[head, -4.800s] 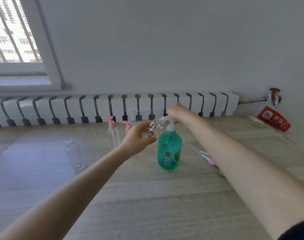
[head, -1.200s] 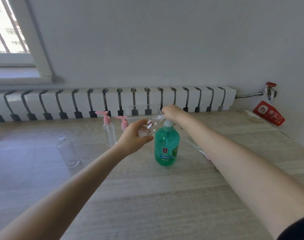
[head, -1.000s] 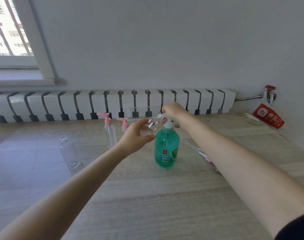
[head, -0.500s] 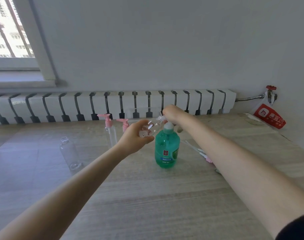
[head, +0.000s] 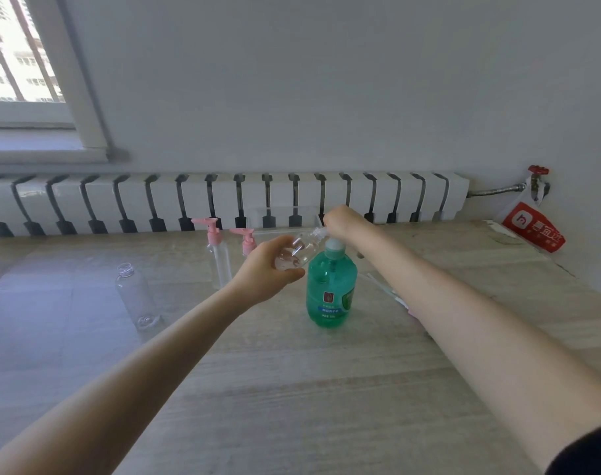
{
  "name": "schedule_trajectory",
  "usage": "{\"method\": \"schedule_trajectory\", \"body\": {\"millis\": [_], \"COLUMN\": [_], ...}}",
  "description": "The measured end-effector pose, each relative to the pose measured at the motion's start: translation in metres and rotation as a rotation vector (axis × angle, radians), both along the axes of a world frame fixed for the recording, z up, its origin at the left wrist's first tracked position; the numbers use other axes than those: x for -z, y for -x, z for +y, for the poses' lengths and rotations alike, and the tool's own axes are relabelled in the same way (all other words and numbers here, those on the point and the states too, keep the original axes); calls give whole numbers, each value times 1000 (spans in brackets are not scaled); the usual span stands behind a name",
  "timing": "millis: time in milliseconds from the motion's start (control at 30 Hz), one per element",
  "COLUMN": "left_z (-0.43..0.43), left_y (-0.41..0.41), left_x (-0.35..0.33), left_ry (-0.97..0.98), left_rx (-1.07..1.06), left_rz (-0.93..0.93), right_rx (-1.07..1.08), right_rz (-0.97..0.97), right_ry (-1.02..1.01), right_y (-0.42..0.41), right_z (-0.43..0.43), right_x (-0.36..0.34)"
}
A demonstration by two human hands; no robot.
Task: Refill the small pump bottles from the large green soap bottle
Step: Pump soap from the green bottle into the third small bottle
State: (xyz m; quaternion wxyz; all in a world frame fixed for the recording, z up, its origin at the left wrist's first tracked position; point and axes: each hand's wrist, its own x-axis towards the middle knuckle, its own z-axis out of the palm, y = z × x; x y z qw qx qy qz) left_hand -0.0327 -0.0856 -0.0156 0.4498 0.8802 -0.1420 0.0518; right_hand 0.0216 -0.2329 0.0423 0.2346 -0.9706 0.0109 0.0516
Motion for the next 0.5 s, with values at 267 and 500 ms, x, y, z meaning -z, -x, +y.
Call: {"method": "schedule_trajectory", "body": {"millis": [267, 500], "left_z": [-2, -3], "left_y": [0, 0], "left_x": [-2, -7], "left_ry": [21, 28], "left_rx": [-3, 7], "left_rz": [18, -9], "right_rx": [-61, 22], "right_rz": [25, 39], "right_ry": [-14, -137], "right_y": [11, 1], "right_z": [-1, 0], "right_x": [-10, -14]}}
